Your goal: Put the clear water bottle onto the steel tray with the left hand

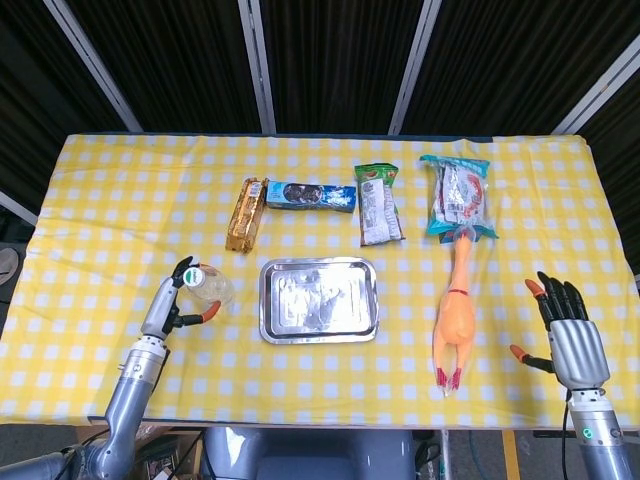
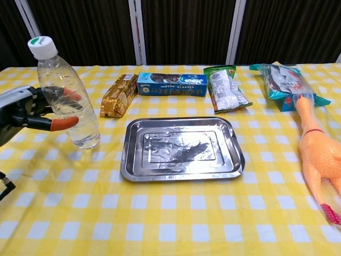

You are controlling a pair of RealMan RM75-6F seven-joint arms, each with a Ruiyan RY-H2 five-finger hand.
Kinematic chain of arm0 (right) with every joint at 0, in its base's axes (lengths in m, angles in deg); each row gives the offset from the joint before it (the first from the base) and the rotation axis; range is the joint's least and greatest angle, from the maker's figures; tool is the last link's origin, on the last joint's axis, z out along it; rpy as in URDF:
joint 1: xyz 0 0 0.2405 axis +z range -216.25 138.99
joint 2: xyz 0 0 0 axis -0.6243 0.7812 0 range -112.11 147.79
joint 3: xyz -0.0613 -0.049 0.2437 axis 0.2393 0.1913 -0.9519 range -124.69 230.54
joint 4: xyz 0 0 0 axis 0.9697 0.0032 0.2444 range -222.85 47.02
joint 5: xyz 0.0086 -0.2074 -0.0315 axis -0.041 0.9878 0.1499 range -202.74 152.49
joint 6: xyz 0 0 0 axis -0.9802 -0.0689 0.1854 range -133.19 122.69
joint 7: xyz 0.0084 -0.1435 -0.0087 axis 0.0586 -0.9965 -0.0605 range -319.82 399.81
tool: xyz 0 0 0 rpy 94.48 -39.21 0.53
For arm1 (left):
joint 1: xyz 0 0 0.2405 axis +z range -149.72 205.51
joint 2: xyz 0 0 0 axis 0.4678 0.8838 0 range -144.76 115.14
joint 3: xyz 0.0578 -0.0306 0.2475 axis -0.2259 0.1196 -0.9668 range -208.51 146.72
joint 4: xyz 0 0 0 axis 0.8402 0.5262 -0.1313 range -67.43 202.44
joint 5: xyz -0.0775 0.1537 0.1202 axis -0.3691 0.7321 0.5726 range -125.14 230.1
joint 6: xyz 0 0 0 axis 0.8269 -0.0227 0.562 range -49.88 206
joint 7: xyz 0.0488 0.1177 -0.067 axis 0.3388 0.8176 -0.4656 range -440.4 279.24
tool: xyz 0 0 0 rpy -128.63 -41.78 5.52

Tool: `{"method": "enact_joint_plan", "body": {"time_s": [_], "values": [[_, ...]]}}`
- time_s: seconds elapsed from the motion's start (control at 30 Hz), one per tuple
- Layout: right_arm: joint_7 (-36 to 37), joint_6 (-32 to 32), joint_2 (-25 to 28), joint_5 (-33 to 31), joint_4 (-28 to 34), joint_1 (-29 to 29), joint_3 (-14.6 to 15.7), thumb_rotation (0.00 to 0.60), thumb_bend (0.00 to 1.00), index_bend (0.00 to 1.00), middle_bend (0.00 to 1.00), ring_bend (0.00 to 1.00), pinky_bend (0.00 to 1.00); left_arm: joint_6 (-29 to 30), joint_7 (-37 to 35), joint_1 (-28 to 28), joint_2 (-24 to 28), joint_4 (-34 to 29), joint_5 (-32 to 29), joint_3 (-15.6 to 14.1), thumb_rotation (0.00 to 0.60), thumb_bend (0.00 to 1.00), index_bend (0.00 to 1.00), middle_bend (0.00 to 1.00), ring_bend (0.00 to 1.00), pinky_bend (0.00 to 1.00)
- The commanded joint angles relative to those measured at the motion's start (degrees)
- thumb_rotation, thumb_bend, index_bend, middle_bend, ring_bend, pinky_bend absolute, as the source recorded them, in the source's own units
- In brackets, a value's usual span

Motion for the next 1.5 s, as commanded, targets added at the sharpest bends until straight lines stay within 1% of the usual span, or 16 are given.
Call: {"method": "enact_joint_plan", "body": {"time_s": [0.03,0.13,0.2,0.23,0.33,0.57,0.73,0.87,0.97,1.03,1.07,1.17,1.23,1.3,1.37,1.5], "values": [[-0.04,-0.03,0.02,0.08,0.13,0.02,0.04,0.6,0.05,0.11,0.0,0.0,0.0,-1.53,-1.4,0.11,3.47,-4.22,-0.51,0.99,0.6,0.48,0.55,0.5,0.01,0.01],[-0.18,-0.07,0.04,0.1,0.28,0.03,0.08,0.6,0.05,0.11,0.0,0.0,0.0,-5.65,-2.94,-1.26,6.53,-7.9,-1.25,1.87,0.6,0.48,0.55,0.49,0.01,0.03],[-0.18,-0.26,0.03,0.0,0.26,0.1,0.04,0.6,0.05,0.11,0.0,0.0,0.0,-10.1,-4.52,-2.96,8.82,-10.41,-2.5,2.77,0.6,0.48,0.54,0.49,0.01,0.03],[-0.19,-0.31,0.04,-0.02,0.29,0.11,0.05,0.6,0.05,0.11,0.0,0.0,0.0,-11.95,-4.91,-3.91,9.51,-11.37,-3.19,3.32,0.6,0.48,0.54,0.49,0.01,0.03],[-0.19,-0.48,0.02,-0.15,0.22,0.18,0.0,0.6,0.05,0.11,0.0,0.0,0.0,-14.31,-3.92,-6.06,9.84,-12.54,-5.06,4.46,0.6,0.48,0.54,0.49,0.01,0.03],[0.49,-0.94,0.24,-0.61,-0.02,0.24,-0.12,0.6,0.05,0.11,0.0,0.0,0.0,-12.69,4.24,-10.47,6.15,-12.96,-12.99,6.15,0.6,0.48,0.54,0.49,0.01,0.03],[1.09,-0.88,0.32,-0.81,-0.19,0.2,-0.29,0.6,0.05,0.11,0.0,0.0,0.0,-10.05,8.75,-13.3,4.65,-15.18,-18.48,8.96,0.6,0.48,0.55,0.49,0.01,0.03],[0.81,-1.43,0.12,-0.84,-0.41,0.41,-0.16,0.6,0.05,0.11,0.0,0.0,0.0,-8.56,10.86,-15.4,6.63,-23.13,-21.52,13.25,0.6,0.48,0.55,0.49,0.01,0.03],[0.51,-2.07,-0.2,-1.02,-0.65,0.59,-0.01,0.6,0.05,0.11,0.0,0.0,0.0,-9.65,9.27,-16.83,10.11,-31.37,-26.18,18.57,0.6,0.48,0.55,0.49,0.01,0.03],[0.3,-2.32,-0.31,-1.06,-0.64,0.67,0.06,0.6,0.05,0.11,0.0,0.0,0.0,-8.78,11.15,-17.67,12.28,-34.85,-27.12,20.03,0.6,0.48,0.55,0.49,0.01,0.03],[0.21,-2.32,-0.35,-1.05,-0.64,0.68,0.08,0.6,0.05,0.11,0.0,0.0,0.0,-7.53,12.93,-18.06,13.34,-36.56,-27.51,20.21,0.6,0.48,0.56,0.49,0.01,0.03],[0.25,-1.95,-0.21,-0.92,-0.32,0.58,0.02,0.6,0.05,0.11,0.0,0.0,0.0,-3.33,18.14,-18.57,15.14,-40.59,-28.65,18.46,0.6,0.48,0.56,0.49,0.01,0.03],[0.33,-1.85,-0.11,-0.85,-0.16,0.51,0.08,0.6,0.05,0.11,0.0,0.0,0.0,-2.45,18.81,-18.35,15.72,-41.31,-30.46,16.82,0.6,0.48,0.56,0.49,0.01,0.03],[0.43,-1.56,0.04,-0.6,0.1,0.43,0.14,0.6,0.05,0.11,0.0,0.0,0.0,-2.73,18.19,-17.89,15.92,-40.19,-31.68,15.31,0.6,0.48,0.56,0.49,0.01,0.03],[0.48,-1.36,0.18,-0.34,0.39,0.39,0.22,0.6,0.05,0.11,0.0,0.0,0.0,-4.17,16.96,-17.22,15.7,-36.91,-32.29,13.03,0.6,0.48,0.56,0.49,0.01,0.03],[0.81,-1.69,0.38,-0.35,0.73,0.47,0.32,0.6,0.05,0.11,0.0,0.0,0.0,-8.84,13.71,-15.97,13.89,-27.56,-32.63,8.24,0.6,0.48,0.56,0.49,0.01,0.03]]}}
